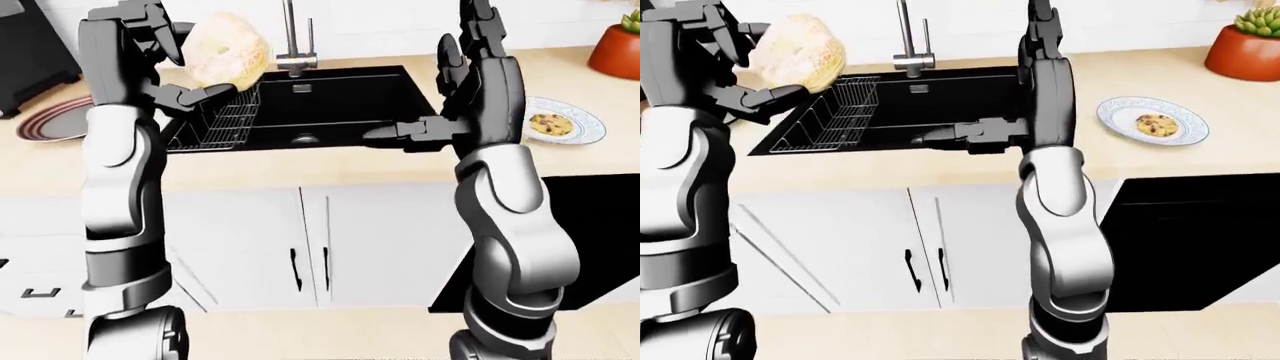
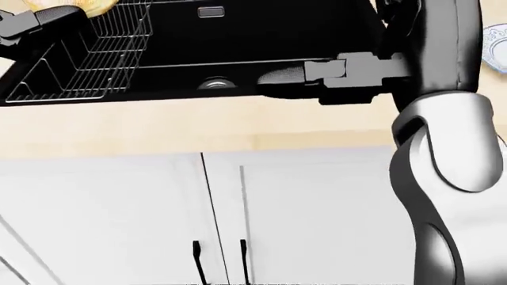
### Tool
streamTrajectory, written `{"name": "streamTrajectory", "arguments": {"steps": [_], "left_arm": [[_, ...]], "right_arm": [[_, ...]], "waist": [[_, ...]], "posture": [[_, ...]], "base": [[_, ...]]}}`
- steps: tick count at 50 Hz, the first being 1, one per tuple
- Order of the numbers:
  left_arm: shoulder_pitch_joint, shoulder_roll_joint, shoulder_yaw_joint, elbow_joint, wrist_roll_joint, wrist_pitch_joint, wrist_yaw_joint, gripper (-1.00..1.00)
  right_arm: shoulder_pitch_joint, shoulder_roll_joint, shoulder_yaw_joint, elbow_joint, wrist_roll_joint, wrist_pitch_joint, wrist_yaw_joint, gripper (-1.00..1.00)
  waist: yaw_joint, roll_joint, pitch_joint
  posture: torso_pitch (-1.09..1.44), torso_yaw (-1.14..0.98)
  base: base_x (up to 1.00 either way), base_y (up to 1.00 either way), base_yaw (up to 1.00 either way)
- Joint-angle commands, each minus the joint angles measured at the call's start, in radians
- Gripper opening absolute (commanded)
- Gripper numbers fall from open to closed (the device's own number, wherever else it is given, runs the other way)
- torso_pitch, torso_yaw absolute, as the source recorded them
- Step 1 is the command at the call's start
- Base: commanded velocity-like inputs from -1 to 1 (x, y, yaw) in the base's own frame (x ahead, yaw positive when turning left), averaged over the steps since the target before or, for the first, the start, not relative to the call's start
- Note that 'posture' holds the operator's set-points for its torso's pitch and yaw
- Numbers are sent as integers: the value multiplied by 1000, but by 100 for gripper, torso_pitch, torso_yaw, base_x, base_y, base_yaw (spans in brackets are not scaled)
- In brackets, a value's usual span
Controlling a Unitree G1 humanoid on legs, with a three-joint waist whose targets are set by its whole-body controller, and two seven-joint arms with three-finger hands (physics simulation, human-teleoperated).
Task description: Place the pastries on the plates.
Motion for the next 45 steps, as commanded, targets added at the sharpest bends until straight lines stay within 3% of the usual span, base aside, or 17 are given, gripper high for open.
{"name": "streamTrajectory", "arguments": {"steps": [1, 5, 7, 11, 13, 16, 18, 19, 20, 21, 32, 34, 35, 38, 40, 43, 45], "left_arm": [[-40, 9, -3, -38, -3, -21, 1, -100], [-40, 9, -5, -36, -2, -22, 2, -100], [-37, 7, -5, -35, -2, -24, 2, -100], [-37, 9, -3, -42, -5, -19, 2, -100], [-40, 9, -4, -42, -5, -17, 1, -100], [-61, 14, -7, -31, -2, -12, -1, -100], [-59, 15, -4, -33, -3, -12, -1, -100], [-56, 16, -3, -36, -3, -12, -1, -100], [-52, 16, -2, -37, -2, -14, 0, -100], [-48, 16, 0, -42, -4, -13, 1, -100], [-36, 17, 2, -55, -11, -12, 4, -100], [-35, 18, 3, -60, -11, -10, 5, -100], [-34, 19, 4, -64, -13, -7, 5, -100], [-32, 20, 5, -71, -14, -3, 6, -100], [-31, 19, 4, -70, -14, -4, 6, -100], [-32, 19, 4, -71, -14, -3, 5, -100], [-35, 21, 4, -71, -15, -1, 4, -100]], "right_arm": [[-32, -13, -20, -30, -9, -29, -3, 100], [-30, -8, -22, -30, -5, -31, -5, 100], [-29, -9, -21, -28, -5, -34, -5, 100], [-30, -9, -23, -31, -1, -31, -6, 100], [-31, -11, -23, -31, 0, -31, -6, 100], [-30, -16, -20, -35, -3, -29, 0, 100], [-29, -15, -22, -35, -3, -29, 0, 100], [-31, -14, -20, -36, -4, -29, 1, 100], [-30, -12, -18, -31, -5, -33, 2, 100], [-28, -13, -17, -29, -8, -35, 2, 100], [-30, -9, -14, -30, -19, -36, 13, 100], [-31, -8, -15, -35, -19, -33, 14, 100], [-29, -7, -14, -36, -19, -33, 14, 100], [-30, -7, -18, -43, -18, -31, 19, 100], [-30, -6, -17, -43, -16, -36, 18, 100], [-32, -6, -19, -41, -13, -42, 17, 100], [-32, -2, -21, -36, -5, -46, 14, 100]], "waist": [[-9, -3, -19], [-12, -64, -5], [-11, -114, -19], [-12, -109, -46], [-9, -104, -44], [-14, -64, -25], [-16, -20, -25], [-18, 23, -34], [-13, 86, -49], [-10, 33, -31], [-7, -61, -12], [-11, -105, -29], [-22, -77, -22], [-14, -98, -46], [-25, -80, -34], [-54, -12, -1], [-52, 72, -11]], "posture": [[0, 0], [0, 0], [0, 0], [0, 0], [0, 0], [0, 0], [0, 0], [0, 0], [0, 0], [0, 0], [0, 0], [0, 0], [0, 0], [0, 0], [0, 0], [0, 0], [0, 0]], "base": [[0, 73, 0], [0, 72, 0], [0, 72, 0], [0, 72, 0], [0, 73, 0], [0, 72, 0], [0, 72, 0], [1, 73, 0], [2, 72, 0], [2, 72, 0], [2, 72, 0], [5, 73, 0], [7, 72, 0], [12, 72, 0], [27, 72, 0], [53, 72, 0], [60, 71, 0]]}}
